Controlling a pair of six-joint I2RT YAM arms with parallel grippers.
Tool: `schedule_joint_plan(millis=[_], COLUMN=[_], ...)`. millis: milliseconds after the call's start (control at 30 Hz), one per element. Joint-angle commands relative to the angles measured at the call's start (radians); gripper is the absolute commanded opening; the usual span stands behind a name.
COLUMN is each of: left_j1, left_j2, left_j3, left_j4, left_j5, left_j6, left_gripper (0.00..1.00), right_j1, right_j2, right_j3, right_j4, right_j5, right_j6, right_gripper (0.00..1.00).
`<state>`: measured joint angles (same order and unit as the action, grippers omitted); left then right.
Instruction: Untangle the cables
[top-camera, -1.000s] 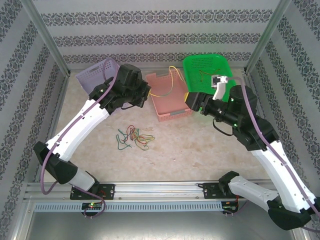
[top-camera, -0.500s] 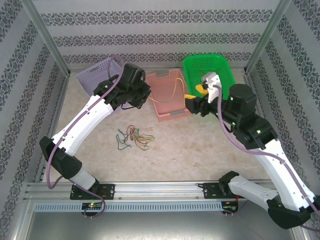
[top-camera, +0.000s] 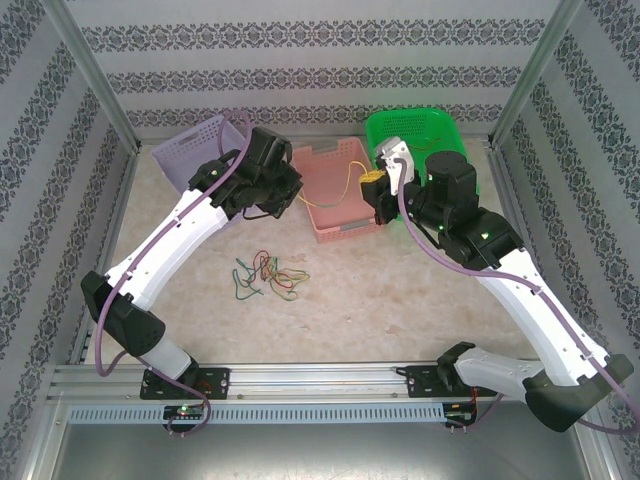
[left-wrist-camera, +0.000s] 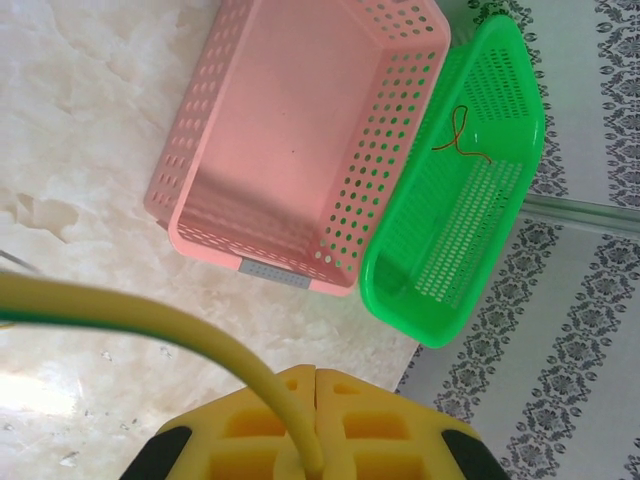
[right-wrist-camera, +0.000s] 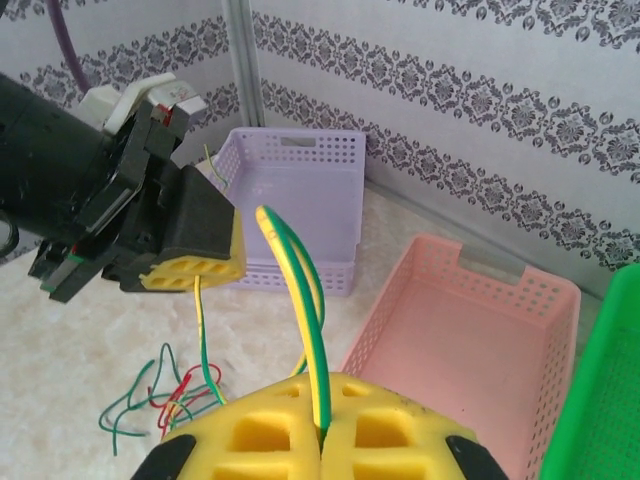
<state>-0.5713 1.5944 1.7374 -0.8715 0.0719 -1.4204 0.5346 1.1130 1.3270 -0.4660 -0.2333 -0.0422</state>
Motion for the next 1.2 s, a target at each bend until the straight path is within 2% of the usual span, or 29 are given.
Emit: schedule_joint_plan(millis=[0,167,333,567,767,867,900,1000,1167], left_j1=[0.057,0.184,0.284,0.314,0.334,0.340,0.344,0.374,0.458], left_j2=[0.006,0.025,0.039,0.044,0.044,0.042,0.043,0.053,0.133], left_j3=[0.056,0.132,0.172,0.185,0.170,0.163,0.162,0.174,0.263], left_j4=[-0.040,0.035,0.163,0.242,0.170,0.123,0.113,0.068,-0.027], left_j5=[-0.031,-0.022,0.048,0.069,0.051,0.023,0.011,-0.018,-0.017], left_j6=[0.106,0.344,0.548,0.722,0.769,0.793,0.800,0.786,0.734], left_gripper=[0.00,0.00,0.00,0.00,0.00,0.00,0.00,0.00,0.00], right_j1=[0.005,0.034,0.152,0.295,0.270,0.199,0.169,0.078,-0.036], right_j2=[-0.025,-0.030,-0.004,0.165,0.168,0.138,0.121,0.063,-0.021], right_j3=[0.019,-0.049,-0.153,-0.154,-0.098,-0.062,-0.056,-0.048,-0.057], right_j4=[-0.076,-0.230,-0.284,-0.360,-0.340,-0.308,-0.285,-0.207,-0.112], right_j5=[-0.061,-0.191,-0.251,-0.296,-0.211,-0.228,-0.231,-0.237,-0.141], right_j6=[-0.019,-0.023,0.050,0.133,0.162,0.200,0.223,0.304,0.427], right_gripper=[0.00,0.00,0.00,0.00,0.00,0.36,0.44,0.54,0.65])
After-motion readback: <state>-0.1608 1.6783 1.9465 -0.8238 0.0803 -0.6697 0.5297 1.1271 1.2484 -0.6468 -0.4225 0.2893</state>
